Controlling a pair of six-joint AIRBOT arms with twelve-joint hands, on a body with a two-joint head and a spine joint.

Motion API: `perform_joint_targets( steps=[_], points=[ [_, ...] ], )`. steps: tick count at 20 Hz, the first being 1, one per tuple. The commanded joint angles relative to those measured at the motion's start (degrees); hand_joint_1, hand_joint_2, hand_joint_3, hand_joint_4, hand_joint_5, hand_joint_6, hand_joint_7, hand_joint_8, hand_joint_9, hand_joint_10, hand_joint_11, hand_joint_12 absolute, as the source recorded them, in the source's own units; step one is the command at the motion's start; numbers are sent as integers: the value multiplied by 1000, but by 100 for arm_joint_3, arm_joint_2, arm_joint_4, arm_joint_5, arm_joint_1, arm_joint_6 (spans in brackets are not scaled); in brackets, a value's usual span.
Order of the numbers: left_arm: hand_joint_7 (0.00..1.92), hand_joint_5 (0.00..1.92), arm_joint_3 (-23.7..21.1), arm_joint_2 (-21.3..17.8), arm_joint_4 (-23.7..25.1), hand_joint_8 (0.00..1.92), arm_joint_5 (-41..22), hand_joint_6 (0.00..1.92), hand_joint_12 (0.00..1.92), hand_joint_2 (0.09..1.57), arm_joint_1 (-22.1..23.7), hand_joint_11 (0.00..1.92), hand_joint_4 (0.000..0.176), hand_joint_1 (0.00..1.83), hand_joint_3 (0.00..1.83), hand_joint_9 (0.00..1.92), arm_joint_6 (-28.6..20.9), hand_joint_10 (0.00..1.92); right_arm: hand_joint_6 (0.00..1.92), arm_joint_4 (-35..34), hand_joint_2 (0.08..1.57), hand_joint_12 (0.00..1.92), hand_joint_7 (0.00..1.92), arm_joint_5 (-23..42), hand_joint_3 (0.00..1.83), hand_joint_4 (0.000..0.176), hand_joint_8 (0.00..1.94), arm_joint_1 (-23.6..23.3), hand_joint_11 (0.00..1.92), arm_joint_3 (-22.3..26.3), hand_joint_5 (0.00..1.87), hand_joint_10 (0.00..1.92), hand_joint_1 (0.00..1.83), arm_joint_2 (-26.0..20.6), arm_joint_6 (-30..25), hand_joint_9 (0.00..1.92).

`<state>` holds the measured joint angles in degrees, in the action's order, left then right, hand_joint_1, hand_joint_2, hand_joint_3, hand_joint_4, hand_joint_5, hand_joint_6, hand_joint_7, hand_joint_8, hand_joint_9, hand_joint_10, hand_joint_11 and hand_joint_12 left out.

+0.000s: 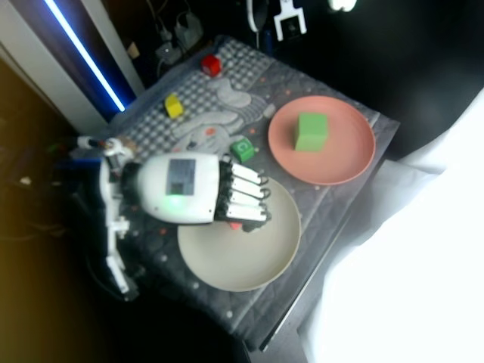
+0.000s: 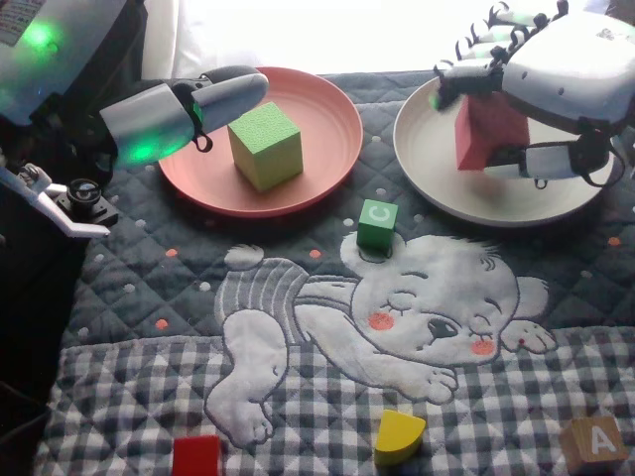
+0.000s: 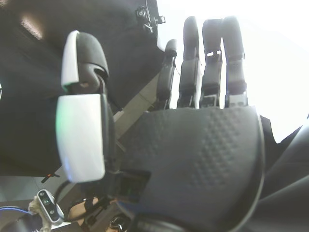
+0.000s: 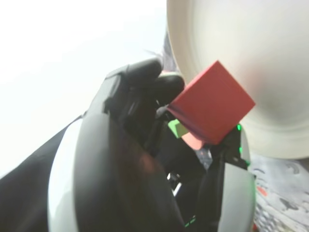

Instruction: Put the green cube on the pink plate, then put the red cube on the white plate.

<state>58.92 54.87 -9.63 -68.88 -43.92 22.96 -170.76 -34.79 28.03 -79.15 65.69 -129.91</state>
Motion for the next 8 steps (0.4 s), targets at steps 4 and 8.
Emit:
perform_joint_targets(
  steps=[4, 8],
  points=[
    [250, 195, -18, -18, 47, 327, -764, 0, 1511, 1143, -9, 0, 60, 579, 3, 45, -17, 936, 0, -161, 942, 0, 0, -644, 0, 0, 0, -106, 0, 156, 1, 0, 891, -175, 9, 0],
    [264, 209, -73, -99, 15, 325, -910, 5, 1524, 1138, -75, 0, 67, 573, 0, 63, -17, 951, 17, -161, 947, 0, 0, -1180, 0, 0, 0, -66, 0, 567, 45, 0, 846, -546, 10, 0]
  ],
)
